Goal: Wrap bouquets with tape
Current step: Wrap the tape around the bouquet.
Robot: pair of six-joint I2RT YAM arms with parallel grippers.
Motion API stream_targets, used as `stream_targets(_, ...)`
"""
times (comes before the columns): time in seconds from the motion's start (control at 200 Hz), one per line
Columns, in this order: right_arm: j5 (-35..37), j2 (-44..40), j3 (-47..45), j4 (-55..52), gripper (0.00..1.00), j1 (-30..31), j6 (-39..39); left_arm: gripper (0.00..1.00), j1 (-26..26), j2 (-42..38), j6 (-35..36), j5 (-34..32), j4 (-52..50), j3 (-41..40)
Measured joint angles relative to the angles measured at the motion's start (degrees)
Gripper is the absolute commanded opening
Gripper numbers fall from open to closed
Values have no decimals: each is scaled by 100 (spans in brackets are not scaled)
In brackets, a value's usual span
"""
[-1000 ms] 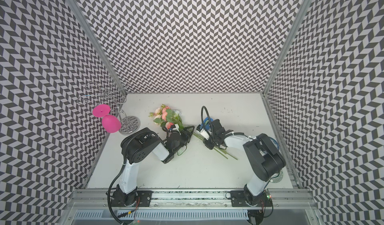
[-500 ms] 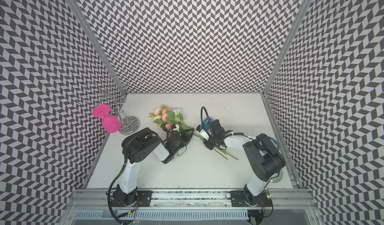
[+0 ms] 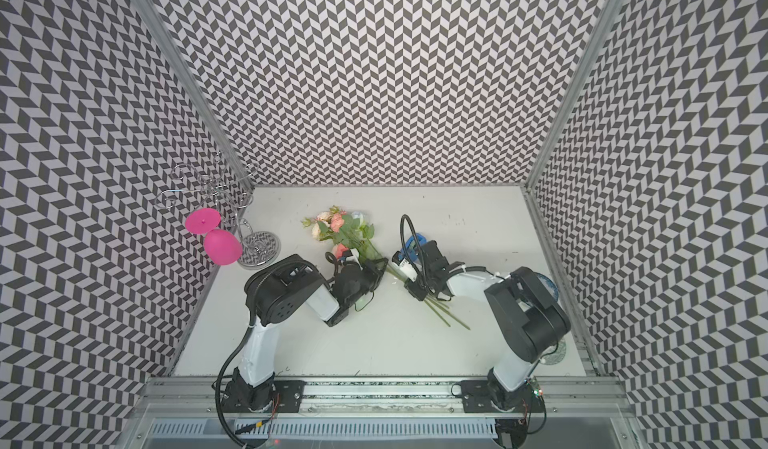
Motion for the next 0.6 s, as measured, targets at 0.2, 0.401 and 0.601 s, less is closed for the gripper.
stream_targets(0.2,-44,-433,-103,9,41,-13,146,0,-4,33,-15,83,76,0)
stream_targets(0.401,-380,-763,-63,35,56,-197,721,0,-4,90,-44,177,212,-2)
stream_targets(0.601,-796,-433,-15,334,58,-280,1672,0,-4,120,-94,271,282,-2)
